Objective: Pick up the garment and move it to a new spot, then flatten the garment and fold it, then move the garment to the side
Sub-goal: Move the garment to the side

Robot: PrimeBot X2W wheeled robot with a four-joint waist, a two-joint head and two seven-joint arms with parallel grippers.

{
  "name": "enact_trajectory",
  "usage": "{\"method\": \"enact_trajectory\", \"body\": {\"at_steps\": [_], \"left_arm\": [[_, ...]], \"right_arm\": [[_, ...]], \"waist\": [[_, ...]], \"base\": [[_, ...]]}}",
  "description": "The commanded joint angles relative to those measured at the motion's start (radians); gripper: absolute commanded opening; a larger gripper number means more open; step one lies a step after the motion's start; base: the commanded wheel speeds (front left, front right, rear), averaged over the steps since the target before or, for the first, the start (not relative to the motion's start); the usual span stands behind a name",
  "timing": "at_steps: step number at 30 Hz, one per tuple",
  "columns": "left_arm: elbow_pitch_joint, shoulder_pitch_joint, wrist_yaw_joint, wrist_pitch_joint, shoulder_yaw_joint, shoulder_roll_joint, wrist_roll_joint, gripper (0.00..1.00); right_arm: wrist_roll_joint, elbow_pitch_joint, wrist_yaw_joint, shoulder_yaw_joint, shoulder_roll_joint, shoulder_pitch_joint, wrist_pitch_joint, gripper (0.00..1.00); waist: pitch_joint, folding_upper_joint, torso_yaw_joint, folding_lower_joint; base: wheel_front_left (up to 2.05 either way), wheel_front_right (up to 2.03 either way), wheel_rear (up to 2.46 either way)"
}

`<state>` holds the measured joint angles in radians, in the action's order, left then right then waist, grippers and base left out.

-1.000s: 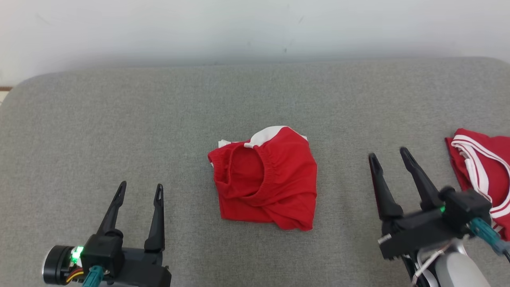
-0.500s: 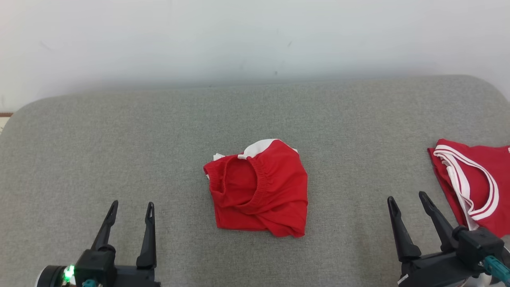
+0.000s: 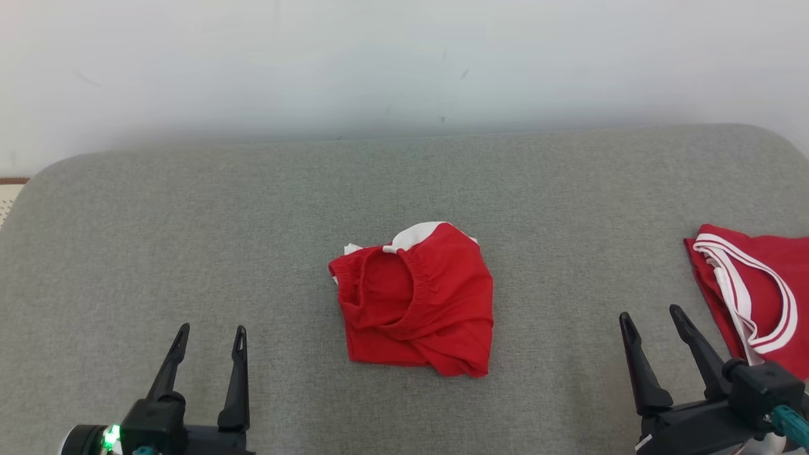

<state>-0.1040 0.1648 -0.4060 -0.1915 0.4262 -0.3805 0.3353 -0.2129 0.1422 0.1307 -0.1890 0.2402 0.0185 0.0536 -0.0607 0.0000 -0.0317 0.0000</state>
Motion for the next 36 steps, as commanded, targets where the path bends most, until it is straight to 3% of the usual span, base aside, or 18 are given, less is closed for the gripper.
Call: {"method": "enact_trajectory", "body": {"at_steps": [1, 7, 16, 32, 33, 35, 36], "left_arm": [[-0.003, 0.007, 0.004, 0.000, 0.002, -0.004, 0.004, 1.00], [-0.006, 0.025, -0.005, -0.017, 0.001, 0.021, 0.012, 1.00], [0.015, 0.054, 0.009, -0.041, 0.017, 0.057, 0.015, 1.00], [0.041, 0.087, 0.019, -0.059, 0.024, 0.071, 0.002, 1.00], [0.042, 0.088, 0.019, -0.059, 0.024, 0.071, 0.001, 1.00], [0.043, 0.092, 0.019, -0.060, 0.024, 0.070, 0.001, 1.00], [0.043, 0.094, 0.020, -0.060, 0.024, 0.069, 0.001, 1.00]], "right_arm": [[0.000, -0.004, 0.000, 0.003, 0.003, -0.010, -0.001, 1.00], [-0.029, -0.078, 0.000, -0.021, 0.014, -0.065, -0.012, 1.00], [-0.090, -0.305, 0.000, -0.128, 0.028, -0.180, 0.007, 1.00], [-0.223, -0.656, 0.000, -0.339, -0.059, -0.356, 0.063, 1.00], [-0.233, -0.670, 0.000, -0.353, -0.066, -0.365, 0.072, 0.87], [-0.252, -0.689, 0.000, -0.377, -0.074, -0.379, 0.087, 0.00], [-0.257, -0.695, 0.000, -0.386, -0.074, -0.384, 0.095, 0.00]], "waist": [[-0.007, 0.0000, -0.013, 0.0000], [-0.036, 0.0000, -0.060, 0.0000], [-0.094, 0.0000, -0.151, 0.0000], [-0.135, 0.0000, -0.184, 0.0000], [-0.135, 0.0000, -0.182, 0.0000], [-0.135, 0.0000, -0.178, 0.0000], [-0.135, 0.0000, -0.175, 0.0000]], "base": [[0.00, 0.00, 0.00], [0.00, 0.00, 0.00], [0.00, 0.00, 0.00], [0.00, 0.00, 0.00], [0.00, 0.00, 0.00], [0.00, 0.00, 0.00], [0.00, 0.00, 0.00]]}}
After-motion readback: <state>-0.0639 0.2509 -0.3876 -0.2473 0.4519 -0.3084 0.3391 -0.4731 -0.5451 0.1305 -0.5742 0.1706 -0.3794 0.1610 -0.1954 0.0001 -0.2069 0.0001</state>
